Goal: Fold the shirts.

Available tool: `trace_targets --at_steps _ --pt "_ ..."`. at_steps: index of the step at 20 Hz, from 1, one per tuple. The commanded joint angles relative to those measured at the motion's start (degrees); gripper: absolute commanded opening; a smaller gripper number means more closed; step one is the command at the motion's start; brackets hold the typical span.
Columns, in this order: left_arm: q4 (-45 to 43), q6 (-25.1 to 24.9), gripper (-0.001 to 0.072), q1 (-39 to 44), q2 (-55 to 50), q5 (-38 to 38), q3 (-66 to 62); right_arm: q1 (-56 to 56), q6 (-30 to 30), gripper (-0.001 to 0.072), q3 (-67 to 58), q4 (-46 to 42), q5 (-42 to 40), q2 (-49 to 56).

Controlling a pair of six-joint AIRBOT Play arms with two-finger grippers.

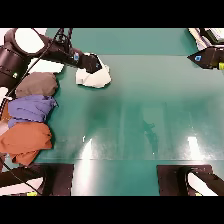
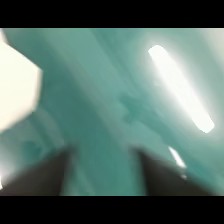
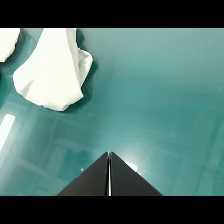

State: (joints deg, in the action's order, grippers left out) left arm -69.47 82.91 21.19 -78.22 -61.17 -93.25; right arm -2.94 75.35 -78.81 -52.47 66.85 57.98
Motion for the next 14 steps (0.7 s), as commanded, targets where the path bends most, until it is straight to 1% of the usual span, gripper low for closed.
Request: trace_targets --at_steps 1,2,3,6,9,12,13,14 --pt "-16.33 10.34 0.0595 -1.6 -2.67 4.59 0.0 -0.04 0.02 0.0013 -0.02 0.0 -0.74 0.04" --pt "-17.0 11.78 0.0595 -3.19 -4.76 4.52 0.0 -0.04 0.02 0.0013 -0.02 -0.02 -0.72 0.04" --pt "-16.2 11.8 0.0595 -5.07 -7.48 4.52 0.0 -0.04 0.02 0.0013 -0.02 0.0 -0.72 0.04" --pt "-10.47 11.58 0.0595 -8.83 -16.26 4.61 0.0 -0.04 0.02 0.0013 -0.02 -0.02 -0.74 0.04" --pt "-7.15 11.04 0.0595 -9.09 -22.99 5.64 -0.02 -0.04 0.04 0.0014 -0.02 0.0 -0.74 0.04" --pt "-4.98 11.19 0.0589 -9.09 -25.9 6.73 -0.07 -0.04 0.04 0.0013 -0.02 0.0 -0.72 0.02" --pt "-4.98 11.17 0.0408 -9.09 -25.88 6.69 -0.22 -0.04 0.04 0.0013 -0.02 0.0 -0.74 0.04" --pt "-5.01 11.17 0.0161 -9.09 -25.86 6.1 -1.03 -0.04 0.04 0.0014 -0.02 -0.02 -0.79 0.04"
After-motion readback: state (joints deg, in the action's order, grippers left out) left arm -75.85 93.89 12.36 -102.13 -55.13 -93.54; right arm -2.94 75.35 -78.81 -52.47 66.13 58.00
